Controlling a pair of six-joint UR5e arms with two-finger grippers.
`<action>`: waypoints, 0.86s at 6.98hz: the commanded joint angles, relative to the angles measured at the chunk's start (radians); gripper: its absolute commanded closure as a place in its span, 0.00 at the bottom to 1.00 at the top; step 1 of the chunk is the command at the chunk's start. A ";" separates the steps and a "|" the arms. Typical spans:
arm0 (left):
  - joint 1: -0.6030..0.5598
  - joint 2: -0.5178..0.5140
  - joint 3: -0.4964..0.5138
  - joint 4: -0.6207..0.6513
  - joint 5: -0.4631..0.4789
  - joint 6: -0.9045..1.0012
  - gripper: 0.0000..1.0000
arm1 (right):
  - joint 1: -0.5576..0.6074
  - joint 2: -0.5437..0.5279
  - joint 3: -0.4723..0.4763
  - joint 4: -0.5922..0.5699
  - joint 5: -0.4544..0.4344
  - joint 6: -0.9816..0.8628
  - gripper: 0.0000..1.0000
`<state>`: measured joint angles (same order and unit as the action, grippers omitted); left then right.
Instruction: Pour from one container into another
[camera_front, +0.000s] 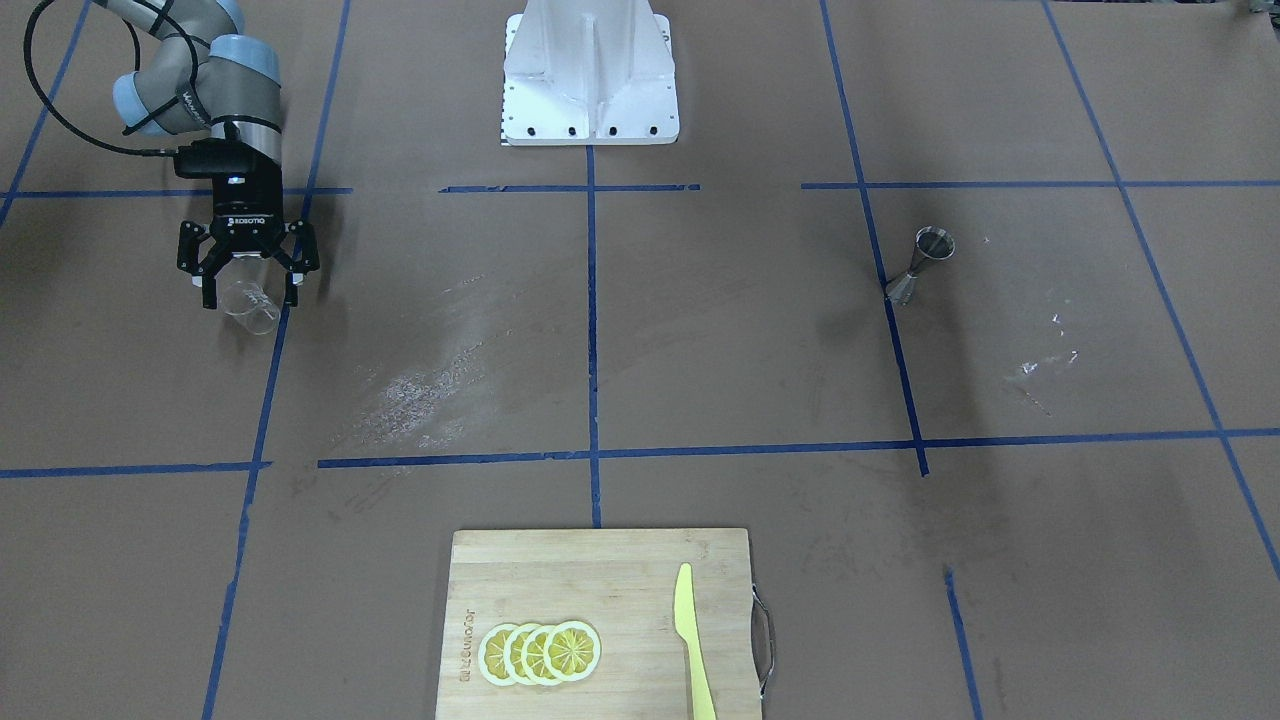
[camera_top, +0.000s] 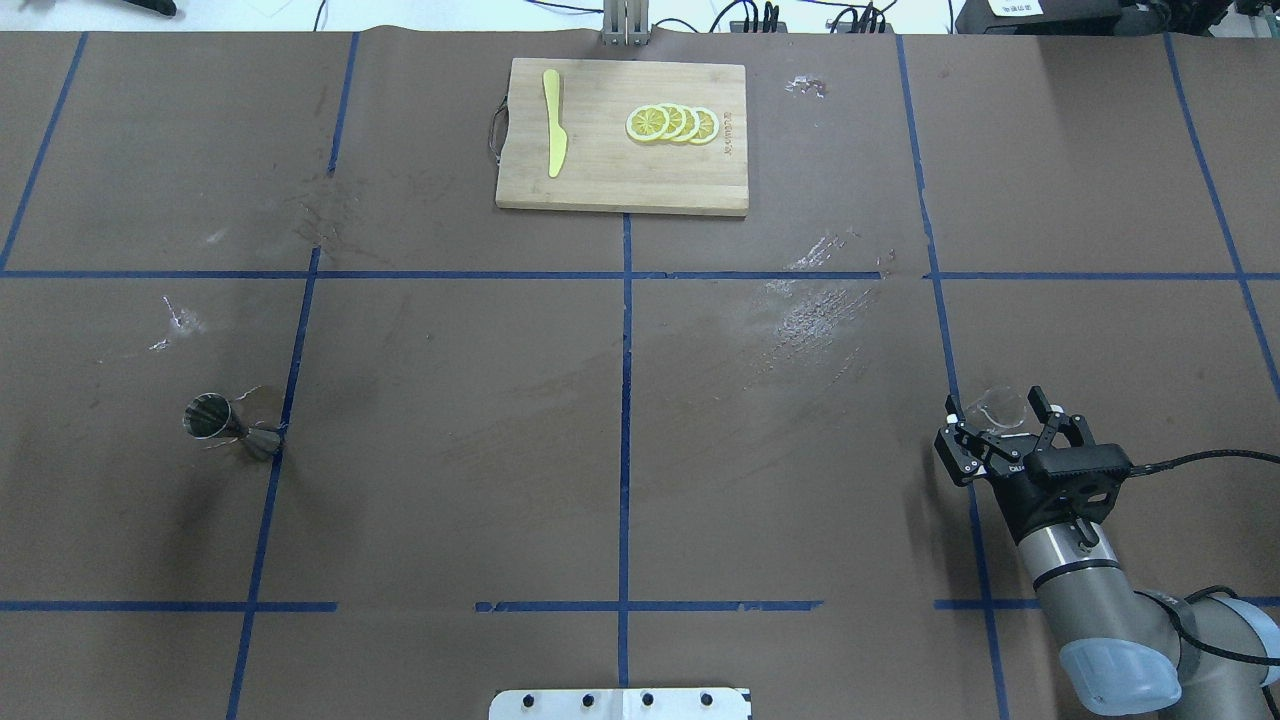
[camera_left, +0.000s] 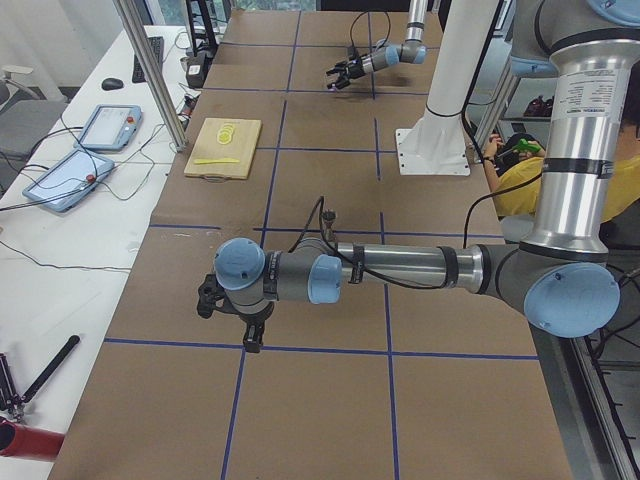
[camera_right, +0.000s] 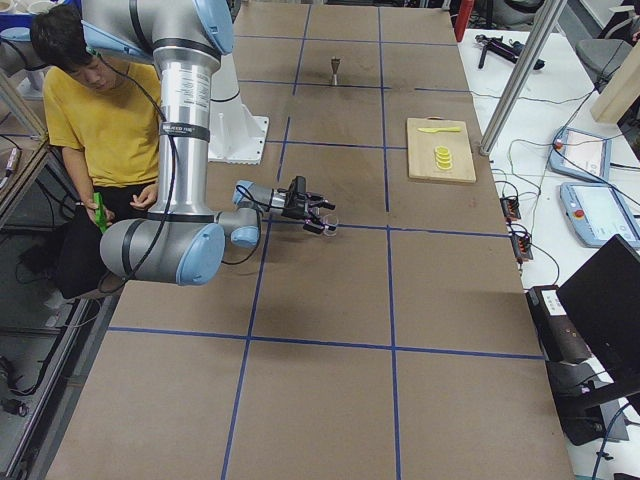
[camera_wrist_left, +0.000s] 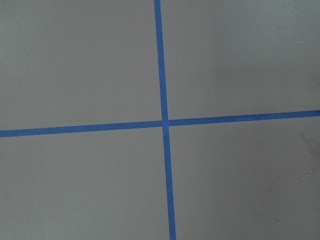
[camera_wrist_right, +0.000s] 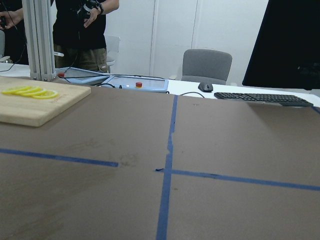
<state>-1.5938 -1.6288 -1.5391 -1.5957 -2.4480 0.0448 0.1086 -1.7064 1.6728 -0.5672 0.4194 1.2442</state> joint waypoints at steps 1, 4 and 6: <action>0.000 0.001 -0.001 0.000 0.000 0.000 0.00 | 0.002 -0.030 0.121 -0.002 -0.034 -0.101 0.00; 0.000 0.004 0.000 0.000 -0.005 0.001 0.00 | 0.168 -0.016 0.186 -0.010 0.210 -0.196 0.00; 0.000 0.003 -0.001 0.000 -0.005 0.001 0.00 | 0.402 -0.018 0.174 -0.040 0.592 -0.280 0.00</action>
<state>-1.5938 -1.6257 -1.5389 -1.5953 -2.4526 0.0460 0.3661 -1.7233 1.8537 -0.5848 0.7757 1.0152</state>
